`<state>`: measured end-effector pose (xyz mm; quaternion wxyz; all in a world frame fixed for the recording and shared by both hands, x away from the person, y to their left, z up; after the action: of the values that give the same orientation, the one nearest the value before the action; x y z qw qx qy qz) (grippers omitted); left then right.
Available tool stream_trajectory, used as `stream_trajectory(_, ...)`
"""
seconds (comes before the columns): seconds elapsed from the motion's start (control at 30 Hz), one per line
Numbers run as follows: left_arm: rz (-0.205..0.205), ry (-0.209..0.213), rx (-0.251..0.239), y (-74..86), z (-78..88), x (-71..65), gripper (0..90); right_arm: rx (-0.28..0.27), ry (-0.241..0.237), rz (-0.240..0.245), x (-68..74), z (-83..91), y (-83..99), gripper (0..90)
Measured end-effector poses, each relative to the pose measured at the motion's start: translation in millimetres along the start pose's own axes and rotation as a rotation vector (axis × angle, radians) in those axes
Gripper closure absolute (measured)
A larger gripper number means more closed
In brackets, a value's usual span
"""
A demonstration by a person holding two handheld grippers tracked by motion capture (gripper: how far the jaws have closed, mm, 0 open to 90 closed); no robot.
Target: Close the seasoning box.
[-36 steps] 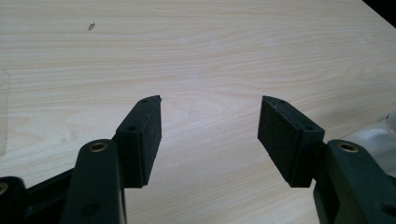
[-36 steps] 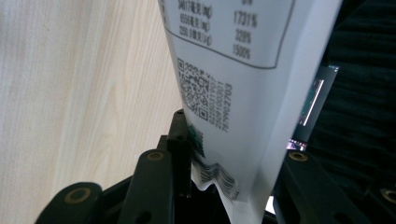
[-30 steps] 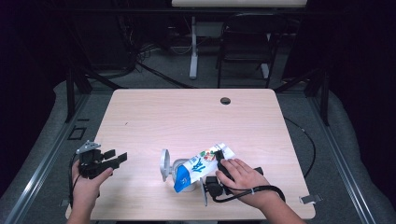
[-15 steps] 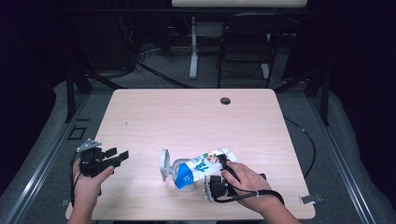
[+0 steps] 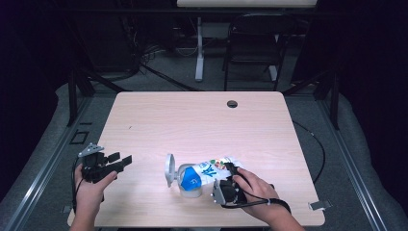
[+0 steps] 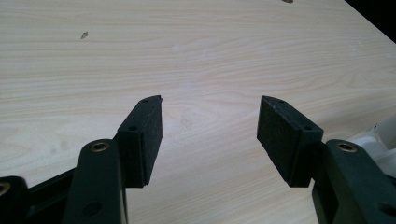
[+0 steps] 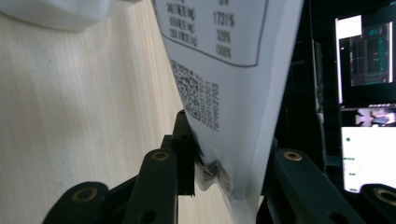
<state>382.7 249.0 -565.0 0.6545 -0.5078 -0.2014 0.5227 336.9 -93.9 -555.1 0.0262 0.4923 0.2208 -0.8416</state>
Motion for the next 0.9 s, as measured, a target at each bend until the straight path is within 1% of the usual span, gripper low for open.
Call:
stream_trajectory(0.03, -0.001, -0.002, -0.004, -0.6, 0.5, 0.7, 40.8, 0.003, -0.001, -0.001, -0.2, 0.3, 0.2, 70.3)
stream_trajectory(0.07, 0.000, -0.004, -0.006, -0.7, 0.7, 0.9, 40.7, -0.010, -0.003, -0.033, 1.3, -0.6, -0.2, 70.4)
stream_trajectory(0.1, 0.002, -0.004, -0.006, -0.7, 0.9, 0.8, 40.8, -0.010, -0.007, -0.046, 1.9, -0.4, -0.1, 70.4)
stream_trajectory(0.17, 0.001, -0.006, -0.007, -0.7, 1.3, 1.1, 40.8, -0.023, -0.010, -0.093, 3.9, -1.3, -0.5, 70.4)
stream_trajectory(0.2, 0.000, -0.006, -0.007, -0.8, 1.4, 1.0, 40.8, -0.028, -0.010, -0.109, 4.4, -1.6, -0.7, 70.4)
stream_trajectory(0.23, 0.000, -0.006, -0.008, -1.0, 1.5, 0.5, 40.8, -0.041, -0.010, -0.127, 5.4, -2.5, -1.4, 70.4)
stream_trajectory(0.3, -0.006, -0.002, -0.009, -1.6, 1.3, -0.4, 40.9, -0.043, -0.014, -0.154, 6.3, -2.3, -1.7, 70.4)
stream_trajectory(0.33, -0.007, 0.001, -0.013, -2.1, 0.9, -1.4, 41.0, -0.054, -0.010, -0.171, 6.7, -3.1, -2.3, 70.4)
stream_trajectory(0.43, -0.017, 0.011, -0.001, -2.4, 1.7, -4.8, 41.7, -0.064, -0.015, -0.220, 6.4, -3.0, -3.0, 70.5)
stream_trajectory(0.53, -0.017, 0.019, -0.012, -3.2, -0.2, -8.5, 42.4, -0.084, -0.011, -0.271, 6.4, -3.9, -3.2, 70.5)
stream_trajectory(0.57, -0.021, 0.025, -0.002, -2.5, -0.1, -9.6, 42.7, -0.081, -0.015, -0.278, 6.2, -3.7, -2.5, 70.5)
stream_trajectory(0.6, -0.021, 0.023, -0.009, -2.5, -1.4, -10.0, 42.8, -0.080, -0.015, -0.289, 6.5, -3.8, -1.8, 70.5)
stream_trajectory(0.63, -0.021, 0.023, -0.009, -2.5, -1.4, -10.0, 42.9, -0.080, -0.015, -0.289, 6.5, -3.8, -1.8, 70.5)
stream_trajectory(0.7, -0.027, 0.025, 0.003, -0.9, -2.0, -10.6, 43.1, -0.081, -0.012, -0.312, 6.1, -3.4, -0.5, 70.6)
stream_trajectory(0.73, -0.027, 0.027, 0.006, -0.1, -2.3, -11.2, 43.3, -0.104, -0.005, -0.347, 6.6, -5.1, -1.0, 70.6)
stream_trajectory(0.77, -0.027, 0.025, 0.000, 0.2, -3.9, -12.2, 43.7, -0.106, -0.001, -0.364, 6.2, -5.5, 0.7, 70.6)
stream_trajectory(0.8, -0.027, 0.025, 0.000, 0.2, -3.9, -12.2, 44.0, -0.106, -0.001, -0.364, 6.2, -5.5, 0.7, 70.6)
stream_trajectory(0.83, -0.031, 0.029, 0.014, 1.1, -3.3, -12.3, 44.0, -0.099, 0.000, -0.382, 5.0, -5.0, 3.4, 70.6)
stream_trajectory(0.9, -0.031, 0.032, 0.010, 1.8, -4.6, -13.8, 45.4, -0.116, 0.006, -0.442, 3.8, -5.9, 5.8, 70.6)
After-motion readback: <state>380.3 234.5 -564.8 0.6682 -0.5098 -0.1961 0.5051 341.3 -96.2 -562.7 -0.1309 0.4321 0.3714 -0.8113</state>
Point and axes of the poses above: each handheld gripper's, and its own axes: z roughly backward along the jaws, y roughly out of its underside, x roughly to its left, the point moved 10 cm from there along -z, roughly forward along the jaws, and after that the axes turned 12 degrees about -x, right-handed, at the moved point
